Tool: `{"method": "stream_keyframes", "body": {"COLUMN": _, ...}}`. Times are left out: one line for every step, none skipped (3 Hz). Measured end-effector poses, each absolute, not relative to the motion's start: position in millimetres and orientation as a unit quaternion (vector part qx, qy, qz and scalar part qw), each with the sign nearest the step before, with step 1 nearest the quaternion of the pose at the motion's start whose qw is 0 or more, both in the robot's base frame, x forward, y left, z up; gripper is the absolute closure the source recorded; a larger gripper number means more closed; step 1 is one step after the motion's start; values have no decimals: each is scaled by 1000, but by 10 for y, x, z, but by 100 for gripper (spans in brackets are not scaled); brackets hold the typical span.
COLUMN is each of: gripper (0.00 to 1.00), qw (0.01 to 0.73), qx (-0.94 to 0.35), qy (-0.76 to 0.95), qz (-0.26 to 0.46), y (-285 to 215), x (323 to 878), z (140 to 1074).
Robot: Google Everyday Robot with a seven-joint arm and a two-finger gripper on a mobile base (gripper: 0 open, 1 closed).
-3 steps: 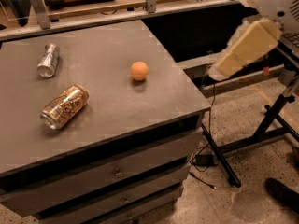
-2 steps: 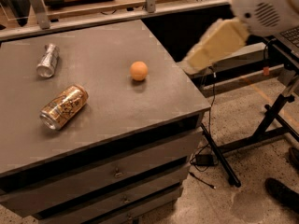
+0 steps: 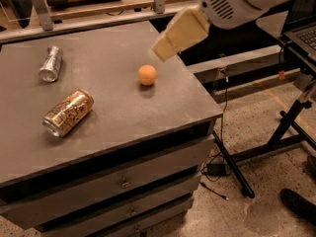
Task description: Move redbull can near orange
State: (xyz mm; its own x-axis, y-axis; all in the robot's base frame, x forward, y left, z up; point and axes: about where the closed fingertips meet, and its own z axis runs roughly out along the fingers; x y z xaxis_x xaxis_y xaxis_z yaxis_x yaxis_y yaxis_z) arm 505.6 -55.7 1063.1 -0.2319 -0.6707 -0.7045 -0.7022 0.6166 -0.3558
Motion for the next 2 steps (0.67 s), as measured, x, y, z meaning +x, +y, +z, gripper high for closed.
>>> {"method": "stream_keyframes", "body": {"gripper": 0, "qw": 473, "qx": -439, "qy": 764, "qz": -5, "y": -283, "x": 5146, "z": 10983}}
{"method": "stream_keyframes", "body": {"gripper": 0, "qw": 473, "qx": -439, "qy": 764, "qz": -5, "y": -283, "x": 5146, "z": 10984}}
